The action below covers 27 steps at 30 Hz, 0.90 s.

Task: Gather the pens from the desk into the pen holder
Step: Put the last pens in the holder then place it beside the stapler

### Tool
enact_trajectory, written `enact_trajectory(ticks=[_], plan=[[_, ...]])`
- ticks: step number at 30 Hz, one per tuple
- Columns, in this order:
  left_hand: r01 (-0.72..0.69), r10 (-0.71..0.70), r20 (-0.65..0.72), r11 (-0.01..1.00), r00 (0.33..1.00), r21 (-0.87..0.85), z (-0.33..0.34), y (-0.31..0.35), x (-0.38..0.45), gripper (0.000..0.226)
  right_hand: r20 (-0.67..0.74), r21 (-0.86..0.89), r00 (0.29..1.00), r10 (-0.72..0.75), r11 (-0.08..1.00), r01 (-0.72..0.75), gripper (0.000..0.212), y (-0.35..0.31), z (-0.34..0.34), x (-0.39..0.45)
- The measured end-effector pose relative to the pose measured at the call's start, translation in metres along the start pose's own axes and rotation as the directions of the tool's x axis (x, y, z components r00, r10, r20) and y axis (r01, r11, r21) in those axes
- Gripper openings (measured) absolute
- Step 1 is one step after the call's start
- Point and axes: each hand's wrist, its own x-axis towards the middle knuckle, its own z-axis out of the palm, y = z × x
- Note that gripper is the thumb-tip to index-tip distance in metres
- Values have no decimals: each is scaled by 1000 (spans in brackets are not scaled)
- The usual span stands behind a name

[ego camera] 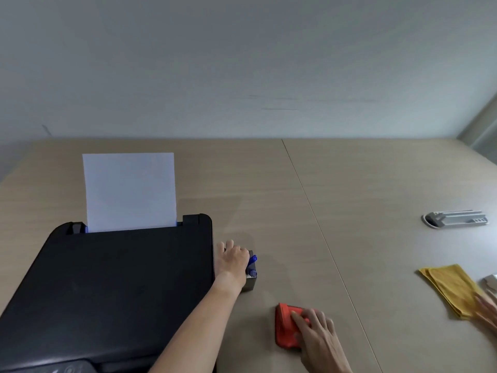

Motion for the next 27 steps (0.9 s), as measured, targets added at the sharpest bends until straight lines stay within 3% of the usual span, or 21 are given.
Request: enact_trajectory(ticks=[4,9,17,27], plan=[[-42,42,-21,999,999,-27,-5,11,13,33,152,-45,981,117,993,-112,42,1,-10,44],[-73,71,-58,996,996,-45,-13,22,28,32,136,-3,974,183,983,-185,37,0,-14,90],[-129,120,-77,985,990,-112,-26,48,47,30,189,-59,962,197,980,-189,43,34,-29,122],[-92,81,-78,984,994,-155,-44,38,82,28,165,-65,973,160,986,-151,45,42,-31,175]])
